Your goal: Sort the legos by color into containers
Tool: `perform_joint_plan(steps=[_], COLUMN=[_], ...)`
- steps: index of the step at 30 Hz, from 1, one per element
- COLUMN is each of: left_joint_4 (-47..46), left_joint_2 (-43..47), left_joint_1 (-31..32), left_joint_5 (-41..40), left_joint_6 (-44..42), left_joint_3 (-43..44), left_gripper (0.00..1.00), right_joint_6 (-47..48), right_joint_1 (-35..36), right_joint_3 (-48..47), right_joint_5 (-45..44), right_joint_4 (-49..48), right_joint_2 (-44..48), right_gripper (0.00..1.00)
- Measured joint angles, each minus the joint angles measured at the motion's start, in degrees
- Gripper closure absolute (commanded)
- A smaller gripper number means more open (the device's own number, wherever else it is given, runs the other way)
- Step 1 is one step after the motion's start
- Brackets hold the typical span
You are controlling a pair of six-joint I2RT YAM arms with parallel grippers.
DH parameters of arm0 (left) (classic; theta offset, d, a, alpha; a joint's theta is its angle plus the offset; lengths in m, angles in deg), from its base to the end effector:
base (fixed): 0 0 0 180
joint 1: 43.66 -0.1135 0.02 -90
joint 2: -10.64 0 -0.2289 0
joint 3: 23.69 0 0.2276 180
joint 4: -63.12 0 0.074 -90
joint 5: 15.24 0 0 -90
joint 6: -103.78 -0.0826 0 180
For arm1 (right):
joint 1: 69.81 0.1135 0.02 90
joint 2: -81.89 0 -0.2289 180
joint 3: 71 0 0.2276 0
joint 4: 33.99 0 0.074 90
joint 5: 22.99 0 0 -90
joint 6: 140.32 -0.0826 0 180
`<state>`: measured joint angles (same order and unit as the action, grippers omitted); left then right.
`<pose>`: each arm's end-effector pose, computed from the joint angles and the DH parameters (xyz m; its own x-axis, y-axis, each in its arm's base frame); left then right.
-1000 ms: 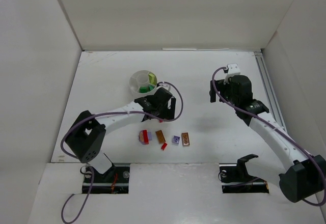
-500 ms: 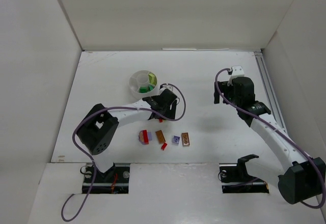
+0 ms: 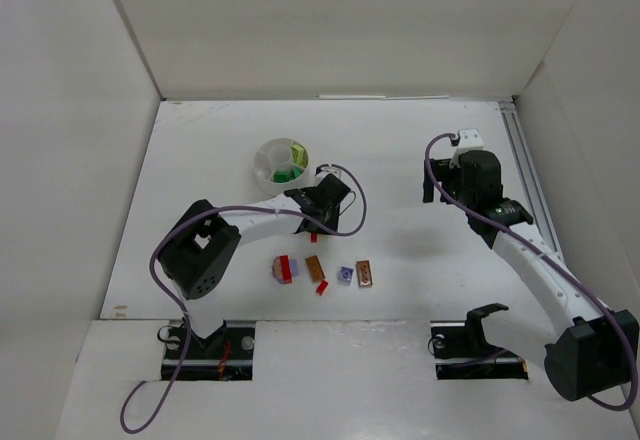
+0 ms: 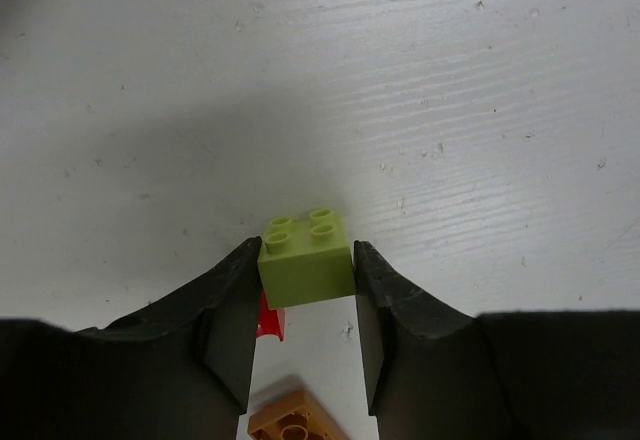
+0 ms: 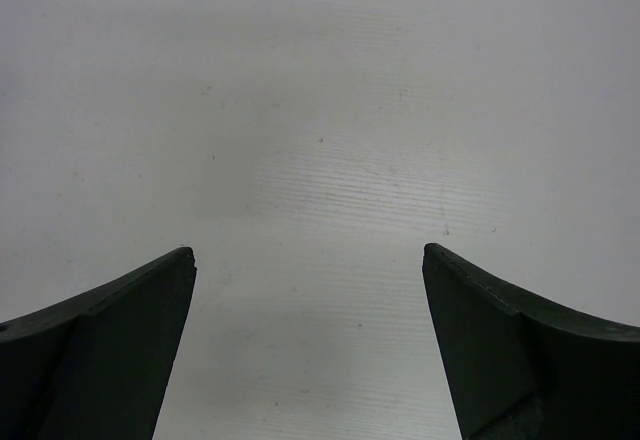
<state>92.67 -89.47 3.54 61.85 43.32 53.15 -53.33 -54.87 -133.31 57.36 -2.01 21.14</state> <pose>0.2599 -0.2535 0.1258 -0.7783 0.1332 -0.6135 0.2755 0.9506 -0.1431 0.2642 0.0562 0.2407 -0.4946 -0.0784 -0.8656 -0.0886 0.9953 -0.0395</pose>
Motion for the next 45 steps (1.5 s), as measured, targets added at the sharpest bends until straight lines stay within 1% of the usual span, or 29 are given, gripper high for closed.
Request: perform_joint_plan(steps=[3,6,7,14,17,22,25,28,30,32,37,45], left_joint_4=[-0.1,0.2,0.5,2.4,2.6,2.3,2.3,2.2,2.2,2.3,2.3,2.9], left_joint_2=[0.0,0.0,0.0,2.2,4.5,5.7,4.5,2.3,0.7,-0.4,-2.2,-6.9], left_joint_1=[0.0,0.0,0.0,-0.5,-2.5,-9.2,-13.8,-15.9,-16.4,-16.5,-16.4,-16.4], left_joint_5=[0.0,0.0,0.0,-1.8,-2.6,-3.9,-5.2,-5.7,-5.4,-4.9,-3.8,-3.9], left_joint_6=[0.1,0.2,0.2,-0.4,-1.3,-3.2,-4.6,-6.3,-7.7,-9.0,-11.2,-13.1], left_joint_3=[0.0,0.3,0.6,6.6,10.7,17.1,20.8,22.9,23.2,23.2,23.7,27.6], left_gripper=[0.73,0.73,0.74,0.74,0.73,0.73,0.72,0.72,0.72,0.69,0.69,0.69], right_joint_6=[0.0,0.0,0.0,0.0,0.0,0.0,0.0,0.0,0.0,0.1,0.2,0.2], right_joint_1=[0.0,0.0,0.0,-0.3,-0.8,-1.5,-2.0,-2.7,-3.2,-3.8,-4.5,-5.2], right_joint_3=[0.0,0.0,0.0,0.0,0.0,0.0,0.0,0.0,0.0,0.0,0.0,0.0], right_joint_5=[-0.1,0.0,0.0,0.0,0.0,0.0,0.0,0.0,0.0,0.0,0.0,0.1], right_joint_4=[0.0,0.0,0.0,0.0,0.0,0.0,0.0,0.1,0.1,0.1,0.0,0.2], right_joint_2=[0.0,0.0,0.0,0.0,0.0,0.1,0.1,0.1,0.1,0.0,-0.8,-2.3], right_gripper=[0.00,0.00,0.00,0.00,0.00,0.00,0.00,0.00,0.00,0.00,0.00,0.00])
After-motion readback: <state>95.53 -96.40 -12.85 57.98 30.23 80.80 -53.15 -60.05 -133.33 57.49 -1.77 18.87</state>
